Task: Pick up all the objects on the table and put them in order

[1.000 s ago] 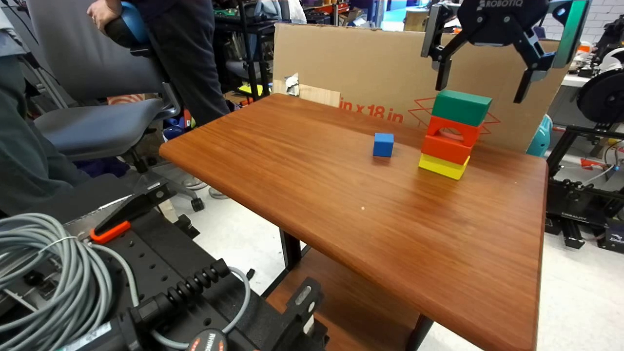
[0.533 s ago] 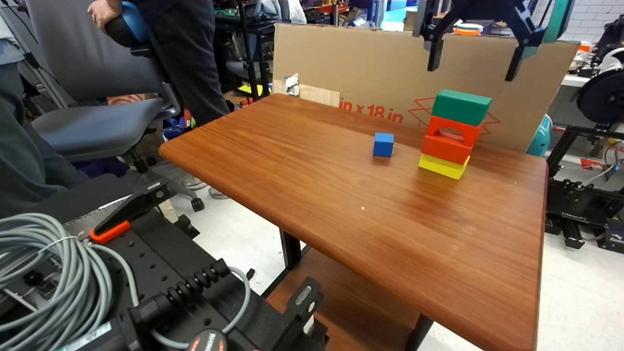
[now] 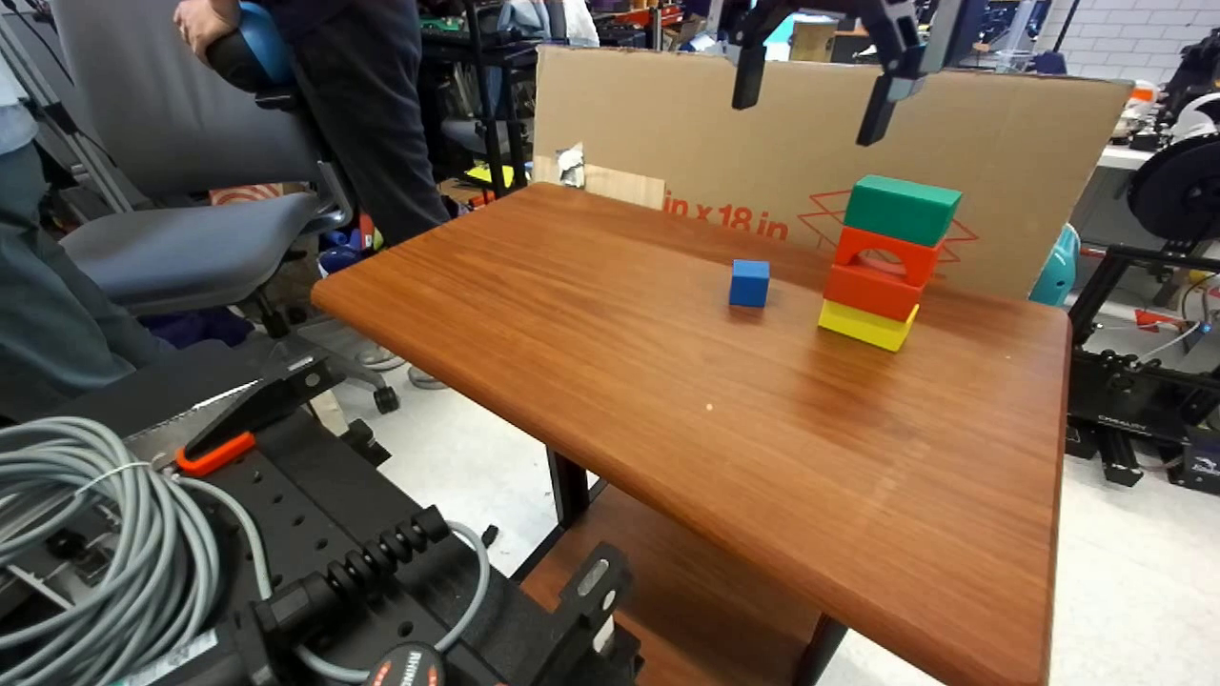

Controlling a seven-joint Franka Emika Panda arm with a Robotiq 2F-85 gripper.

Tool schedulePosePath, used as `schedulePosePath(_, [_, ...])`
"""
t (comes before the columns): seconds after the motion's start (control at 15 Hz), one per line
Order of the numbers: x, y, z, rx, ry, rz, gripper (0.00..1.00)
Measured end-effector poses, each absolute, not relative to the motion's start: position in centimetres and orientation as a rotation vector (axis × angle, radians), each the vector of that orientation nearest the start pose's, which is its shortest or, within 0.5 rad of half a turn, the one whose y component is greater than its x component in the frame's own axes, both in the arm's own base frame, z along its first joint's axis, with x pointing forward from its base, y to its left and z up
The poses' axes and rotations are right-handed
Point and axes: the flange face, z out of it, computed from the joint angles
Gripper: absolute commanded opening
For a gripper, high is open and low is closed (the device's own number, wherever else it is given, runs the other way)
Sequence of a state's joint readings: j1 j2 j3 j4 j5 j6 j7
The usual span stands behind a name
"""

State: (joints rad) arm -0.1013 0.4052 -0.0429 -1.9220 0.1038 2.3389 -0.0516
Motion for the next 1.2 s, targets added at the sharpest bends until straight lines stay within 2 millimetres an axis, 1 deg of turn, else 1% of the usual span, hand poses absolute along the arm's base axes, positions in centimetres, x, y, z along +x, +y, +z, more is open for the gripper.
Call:
schedulePosePath(0.27, [61.2, -5.4, 25.7, -3.050, 0.136, 0.040, 1.00])
schedulePosePath(0.4, [61.0, -4.1, 25.1, -3.056, 0.056, 0.047, 1.00])
schedulePosePath(0.53, [61.0, -3.3, 24.8, -3.078, -0.026, 0.028, 1.00])
schedulePosePath(0.67, [61.0, -3.0, 24.5, -3.123, -0.117, 0.003, 1.00])
schedulePosePath(0.8, [61.2, -3.1, 24.0, -3.172, -0.206, -0.006, 1.00])
schedulePosePath(1.0, [61.4, -3.5, 22.6, -3.237, -0.310, -0.007, 1.00])
schedulePosePath(1.2, [61.8, -3.2, 21.1, -3.270, -0.391, -0.003, 1.00])
